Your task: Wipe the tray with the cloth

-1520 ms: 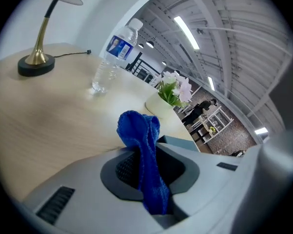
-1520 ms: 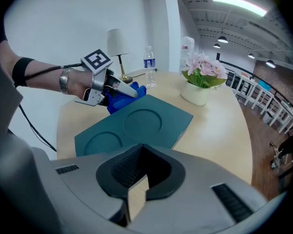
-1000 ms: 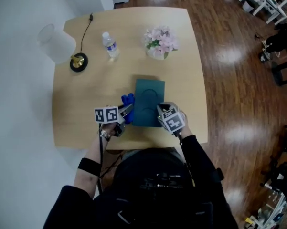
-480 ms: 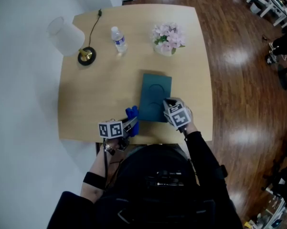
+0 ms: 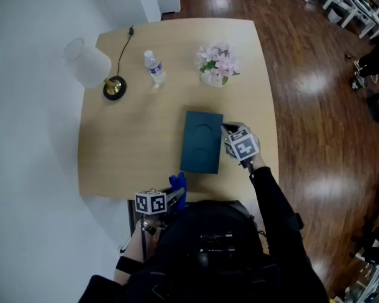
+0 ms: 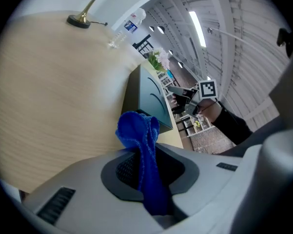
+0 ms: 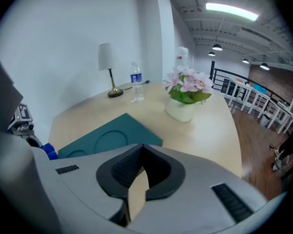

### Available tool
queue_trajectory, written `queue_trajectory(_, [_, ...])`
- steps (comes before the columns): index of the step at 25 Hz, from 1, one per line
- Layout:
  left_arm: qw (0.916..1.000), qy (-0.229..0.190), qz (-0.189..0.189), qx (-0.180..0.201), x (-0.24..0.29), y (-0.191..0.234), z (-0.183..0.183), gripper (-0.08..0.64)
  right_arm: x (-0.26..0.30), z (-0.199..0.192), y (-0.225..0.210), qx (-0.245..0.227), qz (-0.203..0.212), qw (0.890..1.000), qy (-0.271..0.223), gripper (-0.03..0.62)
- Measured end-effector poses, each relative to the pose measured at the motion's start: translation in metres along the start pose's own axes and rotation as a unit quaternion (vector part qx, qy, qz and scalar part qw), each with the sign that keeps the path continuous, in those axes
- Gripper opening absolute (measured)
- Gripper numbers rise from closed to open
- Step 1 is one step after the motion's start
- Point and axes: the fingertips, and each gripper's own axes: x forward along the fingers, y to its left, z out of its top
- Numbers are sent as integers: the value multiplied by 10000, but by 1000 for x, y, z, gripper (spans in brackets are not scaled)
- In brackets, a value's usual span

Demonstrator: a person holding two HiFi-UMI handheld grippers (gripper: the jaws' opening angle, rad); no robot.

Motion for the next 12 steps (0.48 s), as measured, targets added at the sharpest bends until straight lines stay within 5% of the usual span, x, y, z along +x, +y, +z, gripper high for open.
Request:
queue_trajectory(5, [9980, -346, 475, -250, 17, -2, 14, 67, 32, 37, -55, -396, 161, 9989, 211, 9])
queue_trajectory(12, [9940, -488, 868, -444, 36, -9, 26, 69, 86, 45, -42, -1274, 1470, 9777, 790, 11])
